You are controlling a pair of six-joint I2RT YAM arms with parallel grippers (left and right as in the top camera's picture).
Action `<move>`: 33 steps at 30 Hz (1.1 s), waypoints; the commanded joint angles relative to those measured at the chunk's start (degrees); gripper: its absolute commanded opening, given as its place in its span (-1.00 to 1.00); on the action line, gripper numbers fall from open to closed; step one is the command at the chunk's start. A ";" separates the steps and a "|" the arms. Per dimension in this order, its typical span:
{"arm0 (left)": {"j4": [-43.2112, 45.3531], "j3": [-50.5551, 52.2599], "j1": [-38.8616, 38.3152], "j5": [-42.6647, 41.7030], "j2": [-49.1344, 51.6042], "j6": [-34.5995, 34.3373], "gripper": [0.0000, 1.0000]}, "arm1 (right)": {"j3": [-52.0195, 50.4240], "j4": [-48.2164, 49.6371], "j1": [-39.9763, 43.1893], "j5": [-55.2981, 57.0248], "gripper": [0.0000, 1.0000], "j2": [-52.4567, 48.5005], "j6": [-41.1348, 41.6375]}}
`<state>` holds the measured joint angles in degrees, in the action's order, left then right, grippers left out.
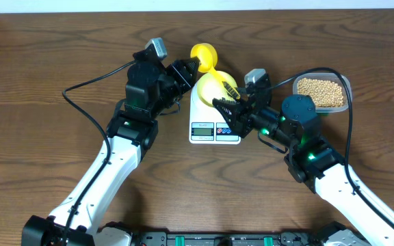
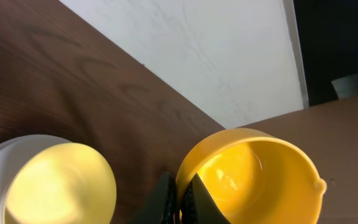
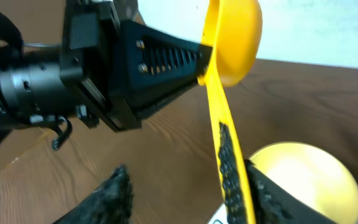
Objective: Scoop item into bowl and weigh 50g on scale
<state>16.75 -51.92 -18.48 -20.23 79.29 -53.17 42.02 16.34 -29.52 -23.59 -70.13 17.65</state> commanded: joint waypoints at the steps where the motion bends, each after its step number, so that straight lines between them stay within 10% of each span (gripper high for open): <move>1: 0.22 -0.33 0.04 -0.11 -0.20 -1.73 -0.85 | 1.09 0.68 -0.90 -0.52 0.12 0.15 2.08; 33: -0.02 -0.33 -1.97 0.87 -0.20 -18.71 -0.86 | 1.09 9.62 2.27 3.23 -0.03 0.15 22.56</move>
<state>16.73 -51.94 -20.36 -20.21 79.29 -70.54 42.04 25.61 -27.55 -21.56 -70.13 39.66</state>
